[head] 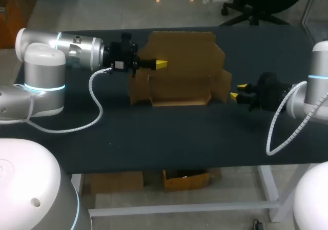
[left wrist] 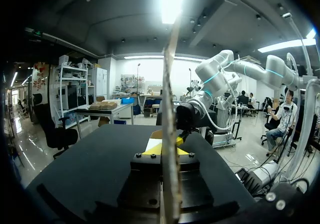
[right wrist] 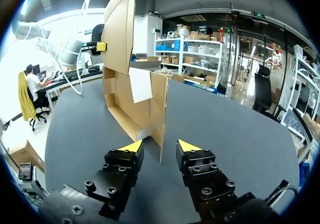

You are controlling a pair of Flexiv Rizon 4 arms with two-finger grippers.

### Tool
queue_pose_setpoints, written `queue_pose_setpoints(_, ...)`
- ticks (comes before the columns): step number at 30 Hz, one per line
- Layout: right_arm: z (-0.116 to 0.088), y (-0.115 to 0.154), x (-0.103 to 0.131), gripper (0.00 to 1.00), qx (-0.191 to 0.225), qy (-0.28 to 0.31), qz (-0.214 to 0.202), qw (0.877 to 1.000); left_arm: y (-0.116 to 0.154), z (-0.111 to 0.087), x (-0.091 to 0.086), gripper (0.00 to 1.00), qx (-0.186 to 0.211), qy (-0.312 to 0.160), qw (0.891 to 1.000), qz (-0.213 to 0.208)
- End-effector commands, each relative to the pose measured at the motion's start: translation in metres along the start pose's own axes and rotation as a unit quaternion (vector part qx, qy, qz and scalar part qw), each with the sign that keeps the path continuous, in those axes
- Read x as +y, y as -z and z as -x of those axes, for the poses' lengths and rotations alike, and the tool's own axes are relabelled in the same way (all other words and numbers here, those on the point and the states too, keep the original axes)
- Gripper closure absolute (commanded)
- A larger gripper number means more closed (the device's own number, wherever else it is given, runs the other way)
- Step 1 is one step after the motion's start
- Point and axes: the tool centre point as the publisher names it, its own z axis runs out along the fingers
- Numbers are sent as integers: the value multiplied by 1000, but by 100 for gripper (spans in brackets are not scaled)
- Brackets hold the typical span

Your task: Assemble the packaging by folding the flat box into shape, placing the metal phone stand inside, and closing the box properly

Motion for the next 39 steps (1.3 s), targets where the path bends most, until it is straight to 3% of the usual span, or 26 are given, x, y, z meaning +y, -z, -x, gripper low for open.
queue_pose_setpoints(1,4,-13,0,60,-3,-4,1,1000,2,1,5,100,1,0,1000,1)
queue_pose_setpoints(15,6,-31,6,63,-13,-15,9,1000,2,1,5,100,1,0,1000,1)
queue_pose_setpoints(27,7,-43,9,71,-22,-23,9,999,2,1,5,100,1,0,1000,1)
queue_pose_setpoints(33,8,-46,10,84,-30,-28,8,999,2,1,5,100,1,0,1000,1)
queue_pose_setpoints(35,7,-47,11,98,-33,-30,7,999,2,1,5,100,1,0,1000,1)
queue_pose_setpoints(39,5,-48,11,100,-37,-32,8,999,2,1,5,100,1,0,1000,1)
